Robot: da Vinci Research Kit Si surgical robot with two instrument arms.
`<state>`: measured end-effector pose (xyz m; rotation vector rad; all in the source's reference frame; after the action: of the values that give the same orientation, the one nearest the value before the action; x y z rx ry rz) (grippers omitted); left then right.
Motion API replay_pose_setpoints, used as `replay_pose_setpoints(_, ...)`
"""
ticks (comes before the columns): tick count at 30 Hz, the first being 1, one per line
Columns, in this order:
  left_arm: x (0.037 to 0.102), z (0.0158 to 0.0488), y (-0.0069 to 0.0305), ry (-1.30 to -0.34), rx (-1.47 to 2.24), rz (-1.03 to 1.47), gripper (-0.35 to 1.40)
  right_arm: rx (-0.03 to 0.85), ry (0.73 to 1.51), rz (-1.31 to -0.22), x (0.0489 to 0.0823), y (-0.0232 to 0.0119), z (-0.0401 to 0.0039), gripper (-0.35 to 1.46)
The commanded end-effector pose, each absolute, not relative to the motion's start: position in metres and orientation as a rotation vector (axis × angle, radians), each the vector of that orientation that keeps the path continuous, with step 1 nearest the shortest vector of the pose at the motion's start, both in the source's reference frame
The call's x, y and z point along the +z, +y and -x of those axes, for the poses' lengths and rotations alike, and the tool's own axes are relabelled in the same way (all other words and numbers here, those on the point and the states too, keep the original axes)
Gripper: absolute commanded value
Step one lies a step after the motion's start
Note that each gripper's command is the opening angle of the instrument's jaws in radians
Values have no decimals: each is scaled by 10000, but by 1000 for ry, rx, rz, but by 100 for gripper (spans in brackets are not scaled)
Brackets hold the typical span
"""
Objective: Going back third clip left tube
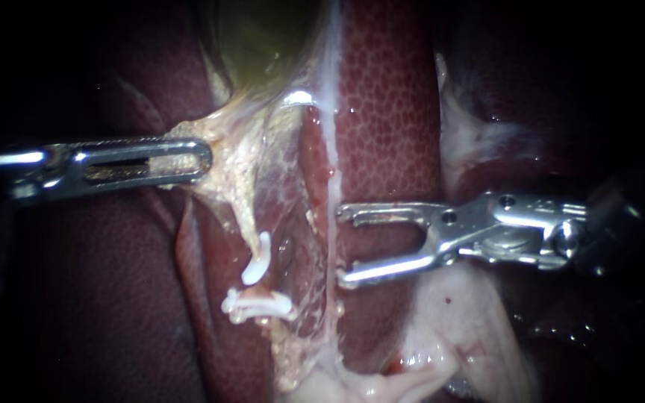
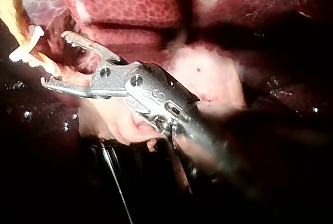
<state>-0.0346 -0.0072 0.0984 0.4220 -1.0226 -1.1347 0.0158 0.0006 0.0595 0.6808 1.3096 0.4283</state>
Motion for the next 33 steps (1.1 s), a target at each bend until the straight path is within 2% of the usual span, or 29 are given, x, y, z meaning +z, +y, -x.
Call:
replay_pose_setpoints(1,984,347,-72,-1022,-1135,-422,-35,426,1309,-682,597,4,-162,60)
replay_pose_setpoints(16,984,348,-72,-1022,-1136,-421,-35,390,1320,-681,627,-19,-230,60)
replay_pose_setpoints(33,983,350,-73,-1022,-1137,-420,-35,389,1321,-718,632,-27,-256,60)
